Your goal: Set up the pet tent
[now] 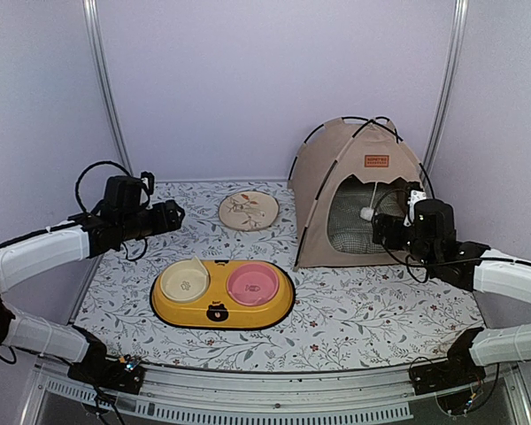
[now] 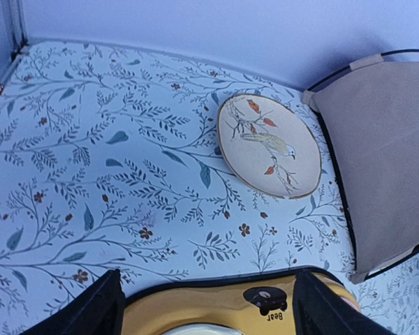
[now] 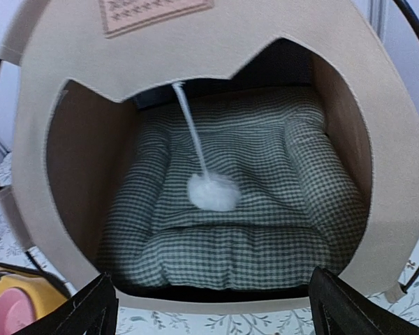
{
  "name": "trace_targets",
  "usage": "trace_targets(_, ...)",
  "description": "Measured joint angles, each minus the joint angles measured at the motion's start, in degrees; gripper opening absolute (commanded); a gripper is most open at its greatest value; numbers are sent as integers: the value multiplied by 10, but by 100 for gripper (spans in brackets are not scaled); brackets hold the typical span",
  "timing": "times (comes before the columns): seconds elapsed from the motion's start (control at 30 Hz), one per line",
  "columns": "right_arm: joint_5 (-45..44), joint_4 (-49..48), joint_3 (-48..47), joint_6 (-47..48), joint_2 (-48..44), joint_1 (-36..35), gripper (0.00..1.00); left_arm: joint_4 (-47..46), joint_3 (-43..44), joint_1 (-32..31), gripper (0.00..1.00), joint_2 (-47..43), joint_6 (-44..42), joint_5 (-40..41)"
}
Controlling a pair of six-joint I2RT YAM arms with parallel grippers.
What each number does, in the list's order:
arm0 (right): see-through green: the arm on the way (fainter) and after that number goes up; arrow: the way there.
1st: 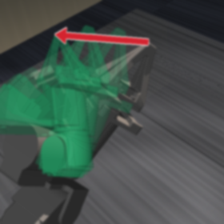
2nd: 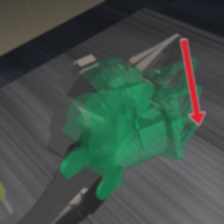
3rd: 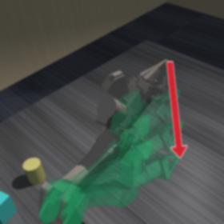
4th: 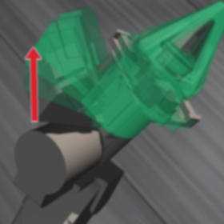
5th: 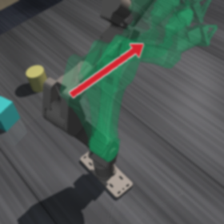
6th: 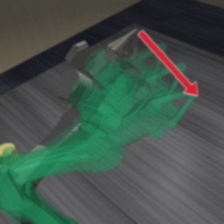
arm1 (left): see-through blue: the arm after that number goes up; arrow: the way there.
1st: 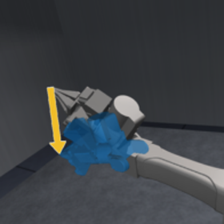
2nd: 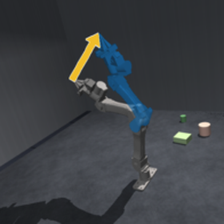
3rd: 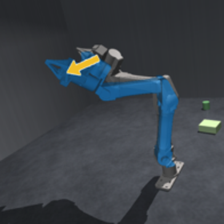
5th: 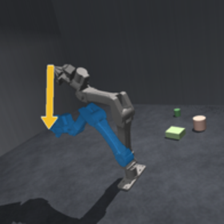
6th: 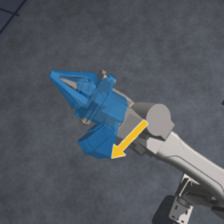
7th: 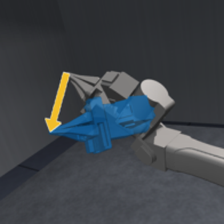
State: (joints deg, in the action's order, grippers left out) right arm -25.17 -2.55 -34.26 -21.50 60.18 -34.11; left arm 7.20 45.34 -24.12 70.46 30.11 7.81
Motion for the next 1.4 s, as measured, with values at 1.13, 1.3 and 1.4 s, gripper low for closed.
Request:
trace_targets(1.13, 76, -759, 256, 241, 243, 286, 99, -78, -80, 117, 99, -22, -61, 80)
trace_targets(1.3, 96, -758, 250, 242, 245, 292, 99, -128, -124, 120, 99, -15, -97, 105)
trace_targets(1.4, 110, -745, 237, 241, 247, 299, 99, -151, -129, 120, 99, -9, -114, 141)
